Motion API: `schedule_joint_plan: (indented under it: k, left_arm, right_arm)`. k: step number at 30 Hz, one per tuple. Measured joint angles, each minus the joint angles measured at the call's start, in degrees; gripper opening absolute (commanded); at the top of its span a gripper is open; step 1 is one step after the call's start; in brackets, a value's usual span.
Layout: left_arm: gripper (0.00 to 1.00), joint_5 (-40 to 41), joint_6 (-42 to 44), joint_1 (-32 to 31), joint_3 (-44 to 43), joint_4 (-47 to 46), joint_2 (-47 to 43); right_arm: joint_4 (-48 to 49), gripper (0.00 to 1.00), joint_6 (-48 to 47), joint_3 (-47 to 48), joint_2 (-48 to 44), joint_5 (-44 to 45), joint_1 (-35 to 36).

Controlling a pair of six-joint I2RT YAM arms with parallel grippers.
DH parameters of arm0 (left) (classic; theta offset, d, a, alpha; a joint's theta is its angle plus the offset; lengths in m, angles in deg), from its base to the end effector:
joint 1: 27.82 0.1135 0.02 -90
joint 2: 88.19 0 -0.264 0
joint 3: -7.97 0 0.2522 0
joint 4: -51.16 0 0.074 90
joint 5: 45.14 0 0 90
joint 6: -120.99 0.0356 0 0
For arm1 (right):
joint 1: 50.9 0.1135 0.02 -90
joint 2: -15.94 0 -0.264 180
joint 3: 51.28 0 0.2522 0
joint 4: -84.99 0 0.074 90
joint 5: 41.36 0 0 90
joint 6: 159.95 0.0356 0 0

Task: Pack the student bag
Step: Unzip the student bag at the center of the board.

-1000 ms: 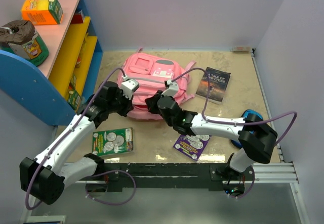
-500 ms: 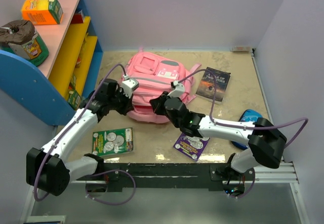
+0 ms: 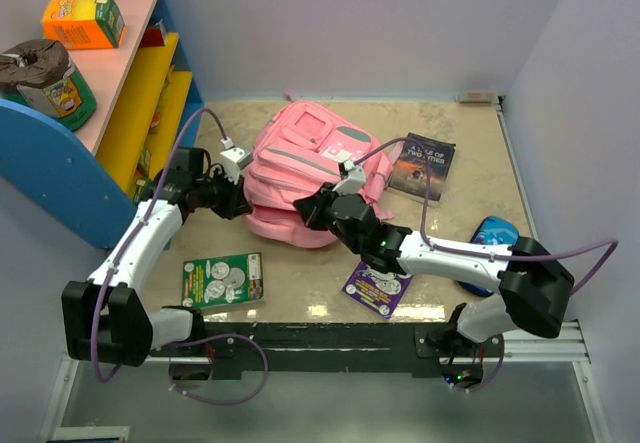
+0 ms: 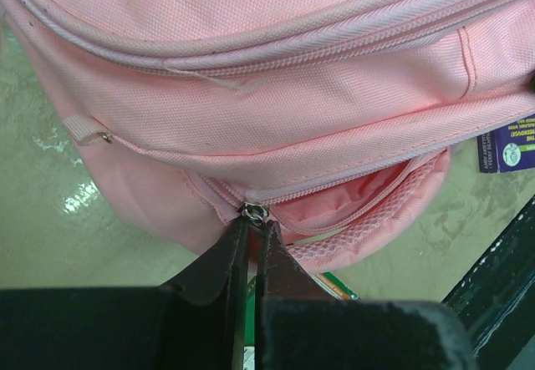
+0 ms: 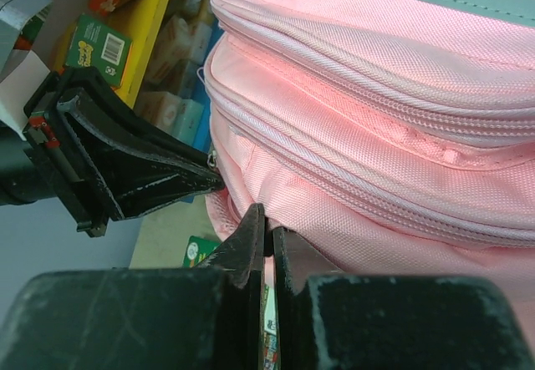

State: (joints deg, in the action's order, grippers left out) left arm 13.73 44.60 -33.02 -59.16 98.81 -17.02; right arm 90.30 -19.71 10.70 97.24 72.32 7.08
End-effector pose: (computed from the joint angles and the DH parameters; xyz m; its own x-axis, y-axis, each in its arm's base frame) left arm 0.2484 -0.0411 0.2636 -0.6661 0.2629 -0.6980 0.5695 0.7836 -0.2484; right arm 0.1826 0.2650 0.2652 -0.5202 0.4960 -0.6953 -0.2658 0.6797 0.6837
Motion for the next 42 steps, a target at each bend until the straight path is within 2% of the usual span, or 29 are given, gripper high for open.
schedule_joint_plan:
  k: [7, 13, 21, 25, 28, 30, 35, 38, 42]
  left_arm:
    - [0.00, 1.3, 2.9, 0.3, 0.0, 0.6, 0.1]
    - [0.00, 7.6, 7.2, 0.5, 0.0, 0.1, 0.1]
    - [0.00, 8.3, 10.3, 0.5, 0.0, 0.1, 0.2]
    - [0.00, 2.5, 10.3, 1.8, -2.8, 4.5, 2.3]
    - [0.00, -7.6, 10.0, 6.2, -10.5, 13.6, 6.7]
    - [0.00, -11.2, 10.1, 9.0, -14.9, 18.2, 9.8]
    - [0.00, 1.4, 14.4, 20.3, -19.2, 16.6, 13.9]
    - [0.00, 3.4, 16.5, 20.9, -20.2, 18.0, 14.8]
    - [0.00, 4.4, 17.2, 20.1, -19.2, 17.1, 14.0]
  right_arm:
    - [-0.4, 0.00, -1.2, 0.4, 0.9, -0.5, 0.0]
    - [1.3, 0.00, -2.6, 3.1, 6.6, -0.7, 0.0]
    - [2.0, 0.00, -3.7, 1.7, 5.0, -0.7, 0.0]
    - [0.4, 0.00, -4.7, -0.3, 1.6, -0.7, 0.0]
    - [0.8, 0.00, -5.1, -1.9, -0.9, -0.6, 0.0]
    - [1.5, 0.00, -5.4, -2.8, -2.5, -0.3, 0.0]
    - [-6.8, 0.00, -9.0, -8.4, -8.6, 5.6, -2.4]
    - [-11.0, 0.00, -10.3, -9.8, -8.5, 7.5, -3.6]
    - [-11.6, 0.00, -10.9, -10.0, -8.5, 7.9, -3.6]
